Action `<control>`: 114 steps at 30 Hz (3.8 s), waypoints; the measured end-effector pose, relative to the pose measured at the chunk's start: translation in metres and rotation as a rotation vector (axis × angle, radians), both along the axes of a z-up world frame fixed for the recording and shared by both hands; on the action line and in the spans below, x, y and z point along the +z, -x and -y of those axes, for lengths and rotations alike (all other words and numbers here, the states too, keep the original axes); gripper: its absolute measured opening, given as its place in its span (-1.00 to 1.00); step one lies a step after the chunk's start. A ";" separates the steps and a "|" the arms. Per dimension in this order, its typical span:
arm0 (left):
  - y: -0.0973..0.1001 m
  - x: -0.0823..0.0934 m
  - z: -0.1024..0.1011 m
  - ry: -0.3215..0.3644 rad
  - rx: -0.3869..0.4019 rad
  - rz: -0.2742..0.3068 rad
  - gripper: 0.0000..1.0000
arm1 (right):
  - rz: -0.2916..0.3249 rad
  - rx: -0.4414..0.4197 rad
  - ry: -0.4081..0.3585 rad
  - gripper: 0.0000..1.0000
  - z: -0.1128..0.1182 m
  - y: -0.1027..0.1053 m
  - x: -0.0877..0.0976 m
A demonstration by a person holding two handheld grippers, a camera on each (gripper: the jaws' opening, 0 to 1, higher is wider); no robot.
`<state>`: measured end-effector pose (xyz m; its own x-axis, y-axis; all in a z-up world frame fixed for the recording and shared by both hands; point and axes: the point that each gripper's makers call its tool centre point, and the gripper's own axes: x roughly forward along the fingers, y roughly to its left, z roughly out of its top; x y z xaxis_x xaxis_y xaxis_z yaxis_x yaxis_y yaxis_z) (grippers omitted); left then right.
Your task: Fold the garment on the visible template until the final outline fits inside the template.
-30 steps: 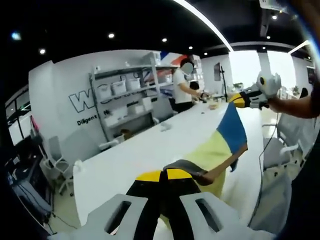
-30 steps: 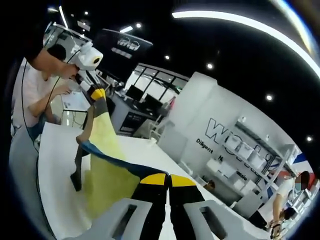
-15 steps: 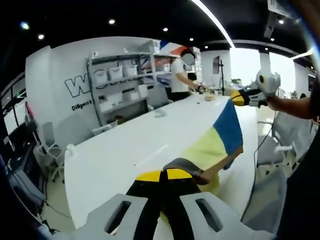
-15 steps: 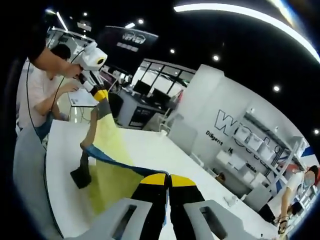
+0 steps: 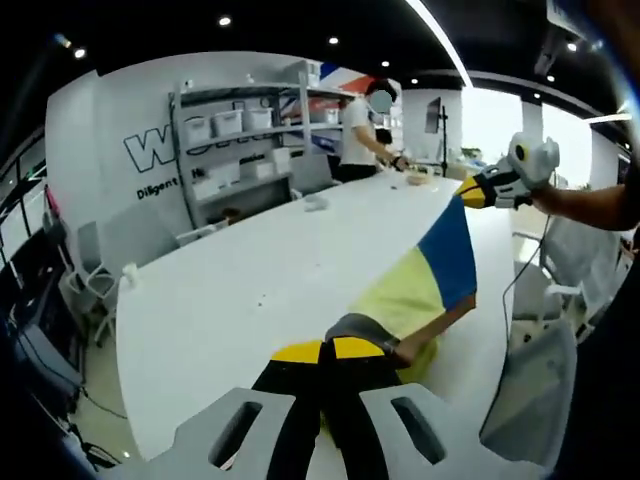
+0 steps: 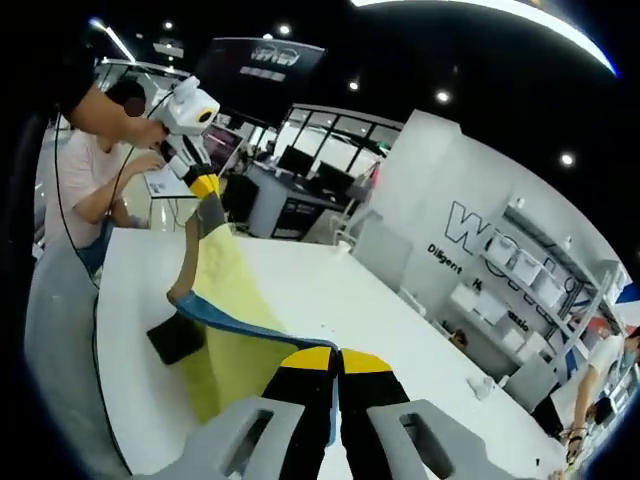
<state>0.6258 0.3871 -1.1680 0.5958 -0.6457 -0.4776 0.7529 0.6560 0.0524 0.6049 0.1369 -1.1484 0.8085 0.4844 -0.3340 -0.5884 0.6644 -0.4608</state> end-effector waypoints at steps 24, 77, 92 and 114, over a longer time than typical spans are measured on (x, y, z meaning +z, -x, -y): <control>-0.066 -0.072 0.006 -0.026 0.030 -0.115 -0.89 | -0.149 -0.064 0.006 -1.00 0.018 -0.069 -0.084; -0.188 -0.184 0.014 -0.067 0.154 -0.254 -0.89 | -0.376 -0.206 0.021 -1.00 0.048 -0.174 -0.204; -0.207 -0.209 0.010 -0.057 0.246 -0.283 -0.89 | -0.455 -0.290 0.012 -1.00 0.056 -0.194 -0.237; -0.222 -0.228 0.016 -0.151 0.191 -0.173 -0.85 | -0.467 -0.300 0.061 -1.00 0.060 -0.204 -0.268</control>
<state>0.8480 0.3713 -1.3957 0.6015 -0.4434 -0.6645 0.6226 0.7814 0.0421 0.8094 0.0766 -1.4160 0.6674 0.2248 -0.7100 -0.5288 0.8144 -0.2392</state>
